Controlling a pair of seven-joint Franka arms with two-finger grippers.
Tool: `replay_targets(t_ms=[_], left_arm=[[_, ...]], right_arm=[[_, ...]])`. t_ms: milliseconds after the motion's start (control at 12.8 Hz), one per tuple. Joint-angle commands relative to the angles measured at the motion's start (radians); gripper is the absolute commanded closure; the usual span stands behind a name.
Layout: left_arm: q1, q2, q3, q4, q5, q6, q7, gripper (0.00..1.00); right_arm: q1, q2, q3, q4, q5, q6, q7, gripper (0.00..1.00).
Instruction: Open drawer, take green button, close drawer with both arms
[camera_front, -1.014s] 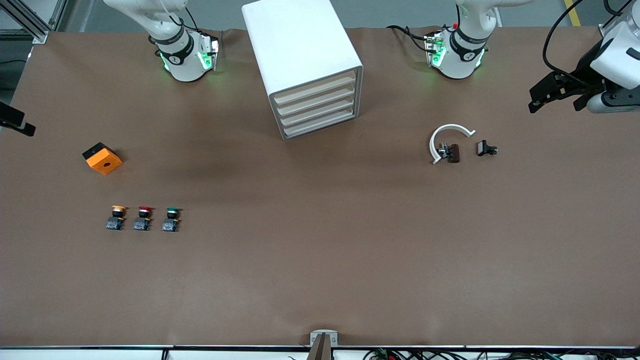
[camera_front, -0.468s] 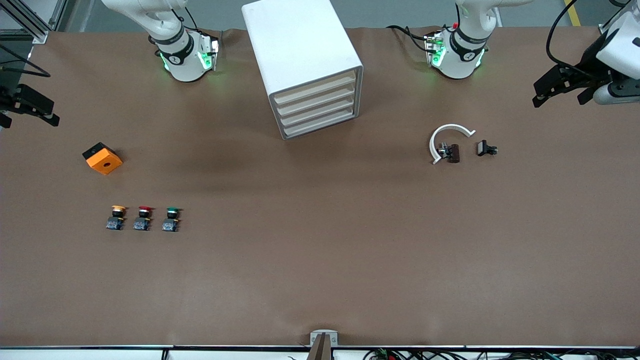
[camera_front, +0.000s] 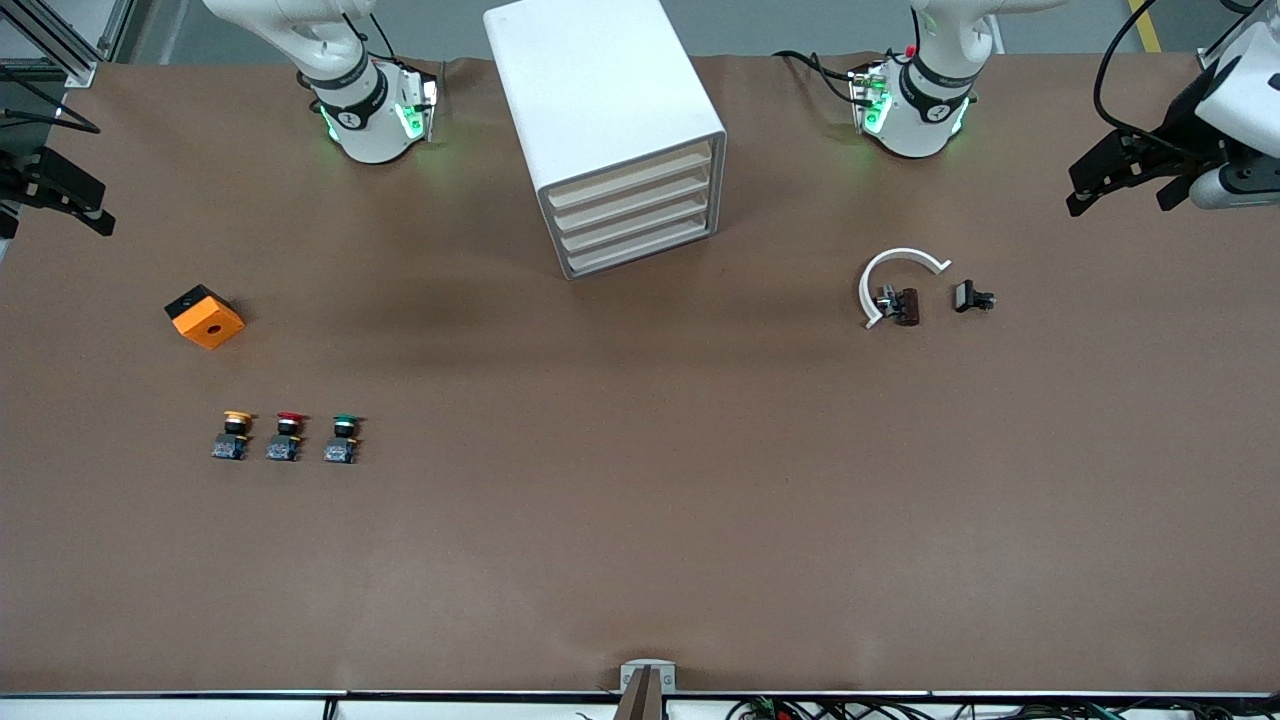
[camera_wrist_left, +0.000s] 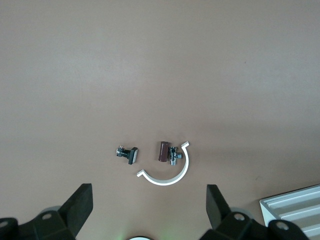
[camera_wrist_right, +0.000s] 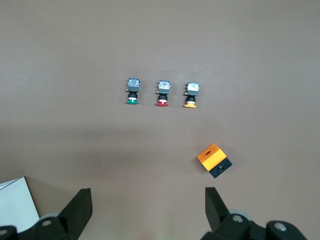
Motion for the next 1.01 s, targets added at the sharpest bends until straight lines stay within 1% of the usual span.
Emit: replay_targets(t_ms=[0, 156, 312, 546, 936], left_arm=[[0.006, 0.016, 0.005, 0.031, -0.002, -0.006, 0.019, 0.00], [0.006, 0.020, 0.006, 0.037, 0.004, -0.014, 0.019, 0.00], [0.001, 0.029, 0.002, 0.049, 0.037, -0.043, 0.019, 0.00], [0.003, 0.031, -0.001, 0.052, 0.039, -0.057, 0.019, 0.00], [0.003, 0.033, -0.001, 0.052, 0.039, -0.063, 0.021, 0.00]], right_arm=[[-0.005, -0.029, 0.005, -0.030, -0.005, 0.003, 0.012, 0.00], [-0.011, -0.032, 0.005, -0.030, -0.002, -0.001, 0.012, 0.00], [-0.018, -0.035, 0.007, -0.033, 0.001, -0.002, 0.014, 0.00], [-0.028, -0.046, 0.004, -0.036, 0.036, -0.011, 0.018, 0.00], [-0.033, -0.045, 0.004, -0.038, 0.038, -0.011, 0.018, 0.00]])
